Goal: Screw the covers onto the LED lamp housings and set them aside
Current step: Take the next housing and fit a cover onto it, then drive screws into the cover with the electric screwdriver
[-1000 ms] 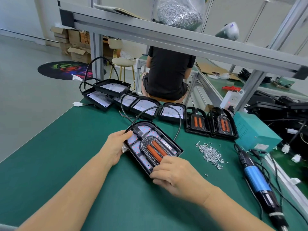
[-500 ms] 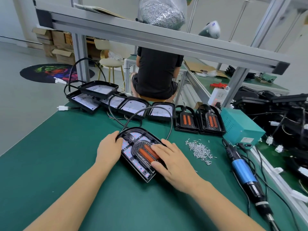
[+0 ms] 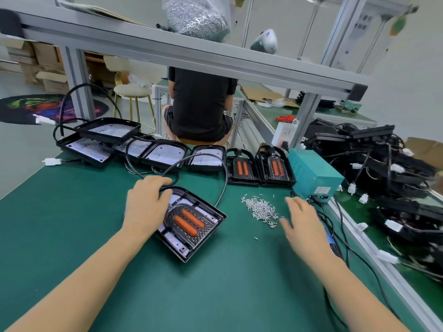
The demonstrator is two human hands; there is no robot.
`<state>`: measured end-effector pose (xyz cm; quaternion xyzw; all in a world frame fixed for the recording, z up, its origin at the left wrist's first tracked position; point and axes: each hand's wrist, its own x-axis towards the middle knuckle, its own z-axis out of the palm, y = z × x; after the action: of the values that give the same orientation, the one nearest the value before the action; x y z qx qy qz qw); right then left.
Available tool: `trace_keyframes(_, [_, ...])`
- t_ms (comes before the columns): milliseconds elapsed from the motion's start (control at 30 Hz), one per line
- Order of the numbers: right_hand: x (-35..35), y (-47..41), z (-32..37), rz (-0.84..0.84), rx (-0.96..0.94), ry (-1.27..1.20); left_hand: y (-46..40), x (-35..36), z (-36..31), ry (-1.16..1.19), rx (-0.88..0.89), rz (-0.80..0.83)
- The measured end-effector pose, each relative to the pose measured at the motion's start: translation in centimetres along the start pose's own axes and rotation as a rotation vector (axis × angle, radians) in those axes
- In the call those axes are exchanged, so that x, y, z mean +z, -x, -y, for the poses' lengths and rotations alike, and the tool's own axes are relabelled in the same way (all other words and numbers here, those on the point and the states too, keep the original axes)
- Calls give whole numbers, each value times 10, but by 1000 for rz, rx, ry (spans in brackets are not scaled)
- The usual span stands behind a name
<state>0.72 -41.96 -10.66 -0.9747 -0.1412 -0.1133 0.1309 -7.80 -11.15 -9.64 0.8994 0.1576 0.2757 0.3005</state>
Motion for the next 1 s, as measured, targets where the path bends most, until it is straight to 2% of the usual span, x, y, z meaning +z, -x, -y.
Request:
trace_keyframes(67, [-4, -2, -20, 14, 127, 66, 5, 4, -26, 57, 160, -9])
trace_keyframes(167, [-7, -3, -38, 94, 258, 91, 13, 18, -62, 80, 403, 63])
trace_keyframes(300, [-1, -5, -46, 141, 335, -25, 23, 53, -101, 23, 553, 317])
trace_keyframes(400, [5, -3, -48, 101, 351, -33, 33, 80, -117, -116, 541, 512])
trace_keyframes(500, [9, 2, -46, 57, 322, 30, 41, 103, -115, -200, 477, 583])
trace_keyframes(700, [19, 6, -37, -10, 265, 236, 47, 122, -93, -109, 300, 557])
trace_keyframes(1000, [24, 5, -39, -33, 231, 284, 50, 121, -94, -53, 258, 527])
